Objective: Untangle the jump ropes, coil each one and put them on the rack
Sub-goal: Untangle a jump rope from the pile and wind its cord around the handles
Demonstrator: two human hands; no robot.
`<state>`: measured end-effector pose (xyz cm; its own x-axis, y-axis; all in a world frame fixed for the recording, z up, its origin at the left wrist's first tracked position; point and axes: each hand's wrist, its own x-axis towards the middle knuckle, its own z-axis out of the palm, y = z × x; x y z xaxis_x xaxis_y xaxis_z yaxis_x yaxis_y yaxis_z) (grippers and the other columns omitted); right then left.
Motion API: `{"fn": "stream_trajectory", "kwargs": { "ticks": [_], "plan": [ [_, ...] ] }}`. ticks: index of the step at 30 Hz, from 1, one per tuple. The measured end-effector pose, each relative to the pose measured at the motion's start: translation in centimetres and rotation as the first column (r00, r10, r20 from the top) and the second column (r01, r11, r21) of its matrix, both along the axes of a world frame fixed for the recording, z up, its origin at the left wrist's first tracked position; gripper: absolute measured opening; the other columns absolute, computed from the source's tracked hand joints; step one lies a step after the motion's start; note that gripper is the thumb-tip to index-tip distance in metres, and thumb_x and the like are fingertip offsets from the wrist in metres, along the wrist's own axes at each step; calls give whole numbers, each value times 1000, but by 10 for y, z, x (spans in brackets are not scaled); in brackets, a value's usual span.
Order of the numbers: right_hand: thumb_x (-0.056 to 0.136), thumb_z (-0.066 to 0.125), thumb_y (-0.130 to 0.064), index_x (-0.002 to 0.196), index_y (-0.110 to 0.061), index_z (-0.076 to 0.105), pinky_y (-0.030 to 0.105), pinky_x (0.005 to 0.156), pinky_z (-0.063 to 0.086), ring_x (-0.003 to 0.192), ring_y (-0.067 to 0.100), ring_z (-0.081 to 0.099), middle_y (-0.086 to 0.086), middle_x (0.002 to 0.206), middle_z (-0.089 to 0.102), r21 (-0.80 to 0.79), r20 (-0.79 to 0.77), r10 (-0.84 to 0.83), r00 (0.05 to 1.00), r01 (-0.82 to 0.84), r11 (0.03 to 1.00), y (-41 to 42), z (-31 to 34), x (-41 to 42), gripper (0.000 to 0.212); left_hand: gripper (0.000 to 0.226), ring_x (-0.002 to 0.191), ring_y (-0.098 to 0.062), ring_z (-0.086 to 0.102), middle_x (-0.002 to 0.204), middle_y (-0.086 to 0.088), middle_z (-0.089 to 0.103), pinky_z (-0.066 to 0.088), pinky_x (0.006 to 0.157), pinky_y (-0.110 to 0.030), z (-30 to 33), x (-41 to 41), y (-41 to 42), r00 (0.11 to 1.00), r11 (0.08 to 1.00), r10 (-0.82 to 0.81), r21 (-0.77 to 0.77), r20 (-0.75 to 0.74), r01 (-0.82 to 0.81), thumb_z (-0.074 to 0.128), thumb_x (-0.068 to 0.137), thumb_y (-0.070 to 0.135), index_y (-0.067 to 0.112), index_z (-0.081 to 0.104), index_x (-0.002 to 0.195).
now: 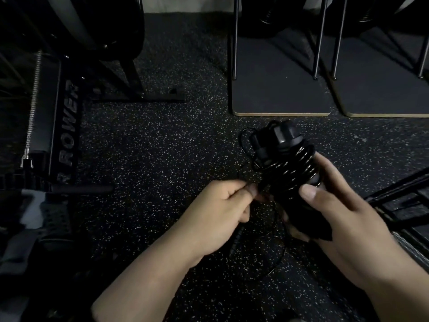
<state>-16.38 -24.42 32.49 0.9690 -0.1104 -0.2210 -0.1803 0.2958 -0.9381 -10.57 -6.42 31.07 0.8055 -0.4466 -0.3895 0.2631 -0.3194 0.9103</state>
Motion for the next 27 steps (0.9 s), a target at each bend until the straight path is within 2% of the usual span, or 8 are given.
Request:
{"fn": "stream_trajectory", "kwargs": {
  "ticks": [2, 7, 11, 15, 18, 21, 25, 27],
  "plan": [
    [69, 69, -30, 103, -60, 72, 25, 51, 47, 66, 9, 66, -14, 79, 71, -24, -14, -8, 1000, 8, 1000, 3, 3, 0, 45, 43, 45, -4, 32, 57, 11, 42, 24, 50, -27, 0, 1, 1, 1000, 1000, -11, 5, -8, 11, 51, 105, 31, 32, 64, 65],
    [73, 69, -40, 123, -54, 61, 28, 77, 50, 83, 0, 72, -18, 89, 75, -233, -38, -28, 999, 19, 972, -2, -1, 1, 53, 20, 40, -1, 38, 56, 17, 47, 29, 44, -19, 1, 2, 3, 994, 992, -104, 78, 14, 102, 56, 103, 31, 30, 71, 116],
    [81, 70, -47, 133, -67, 37, -3, 75, 40, 97, -28, 56, -51, 102, 61, -622, -96, 81, 992, -124, 773, -2, -10, 4, 65, 18, 49, -12, 37, 62, -2, 54, 30, 47, -35, -2, 2, 4, 953, 922, -267, 327, 145, 208, 54, 101, 25, 18, 66, 90],
    [87, 73, -47, 143, -75, 20, 15, 78, 51, 94, -8, 65, -30, 113, 67, -770, -249, 96, 964, -257, 584, -4, -25, 4, 82, 24, 54, -7, 47, 70, 3, 60, 34, 47, -27, 5, 1, 5, 800, 692, -531, 688, 279, 220, 48, 105, 36, 24, 64, 92],
    [86, 72, -52, 141, -78, 15, 20, 80, 52, 97, -5, 62, -27, 122, 61, -799, -303, 168, 938, -346, 491, -5, -27, 2, 83, 21, 77, -7, 59, 89, 11, 64, 52, 67, -30, 14, 4, 12, 705, 623, -626, 758, 332, 196, 48, 106, 41, 31, 65, 104],
    [87, 72, -55, 140, -79, 17, 20, 70, 55, 82, 0, 65, -25, 111, 65, -771, -444, 285, 850, -524, 362, -7, -22, 2, 81, 18, 87, 1, 56, 99, 19, 62, 51, 78, -24, 22, 13, 24, 658, 651, -642, 733, 394, 196, 57, 99, 50, 39, 66, 110],
    [86, 79, -42, 136, -74, 38, 20, 101, 51, 107, -14, 63, -41, 121, 63, -529, -471, 552, 688, -721, 448, -16, -16, 2, 72, 24, 92, 5, 47, 88, 21, 54, 37, 80, -12, 18, 24, 44, 636, 678, -666, 671, 389, 300, 61, 84, 64, 43, 67, 95],
    [90, 79, -25, 136, -66, 49, 21, 110, 45, 121, -5, 62, -28, 128, 67, -306, -385, 681, 622, -783, 542, -21, -9, 2, 69, 28, 92, 0, 52, 88, 19, 56, 39, 79, -13, 14, 28, 54, 694, 783, -572, 541, 437, 305, 60, 81, 64, 39, 69, 88]
  ]
}}
